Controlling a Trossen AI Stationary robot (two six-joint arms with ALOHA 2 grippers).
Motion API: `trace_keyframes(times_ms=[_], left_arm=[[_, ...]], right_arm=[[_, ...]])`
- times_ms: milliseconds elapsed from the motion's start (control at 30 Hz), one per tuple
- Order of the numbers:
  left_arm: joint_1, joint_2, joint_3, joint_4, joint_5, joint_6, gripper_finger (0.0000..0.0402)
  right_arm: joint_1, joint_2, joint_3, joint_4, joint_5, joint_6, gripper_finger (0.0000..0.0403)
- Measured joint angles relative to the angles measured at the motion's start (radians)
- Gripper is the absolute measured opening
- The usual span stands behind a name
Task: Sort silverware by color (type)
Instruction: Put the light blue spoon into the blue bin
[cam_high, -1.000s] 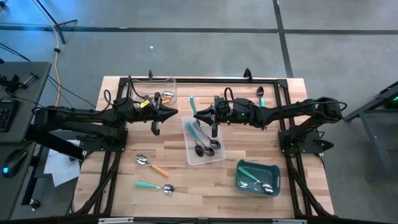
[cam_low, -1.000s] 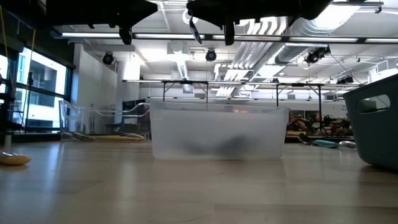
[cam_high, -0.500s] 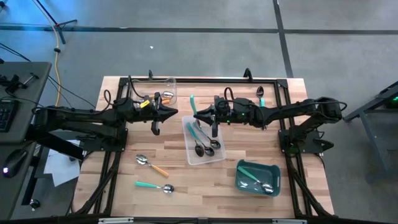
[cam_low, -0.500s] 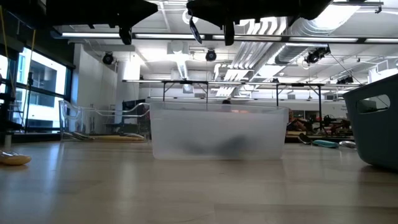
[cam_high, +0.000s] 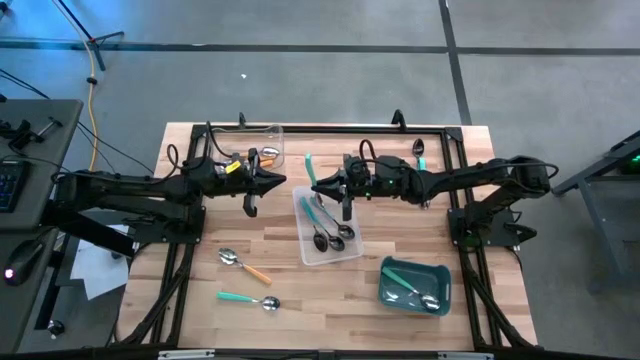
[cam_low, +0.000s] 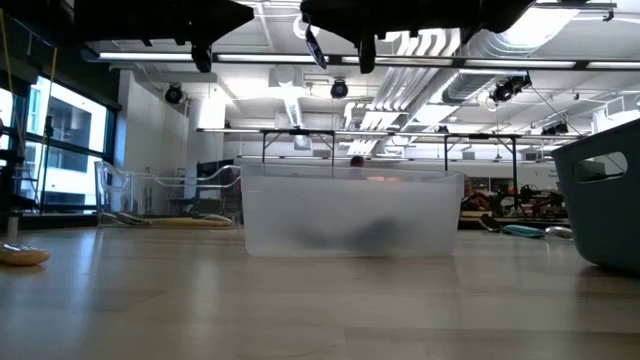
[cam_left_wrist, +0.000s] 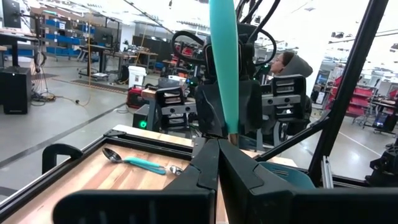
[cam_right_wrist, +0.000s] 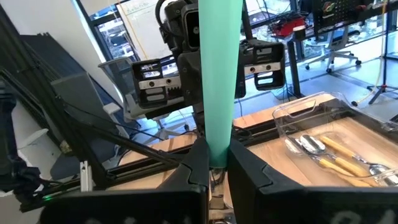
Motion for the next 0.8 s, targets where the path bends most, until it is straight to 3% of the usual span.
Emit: trace_keyframes(times_ms=[100, 400, 633, 800], left_arm=[[0.0, 0.0, 0.0, 0.0, 0.0, -0.001, 0.0001], [0.0, 0.0, 0.0, -0.002, -0.001, -0.017, 0.0001], [0.0, 0.0, -0.001, -0.004, -0.052, -0.017, 0.0001], [0.0, 0.0, 0.0, -0.004, -0.07, -0.017, 0.0001]], right_arm=[[0.0, -0.04, -0.001, -0.088, -0.018, 0.016, 0.0016], [0.059, -0.35, -0.001, -0.713, 0.013, 0.101, 0.0016], [0.219, -0.542, -0.001, -1.101, 0.219, 0.284, 0.0016], [0.283, -0.595, -0.001, -1.243, 0.359, 0.36, 0.0016]])
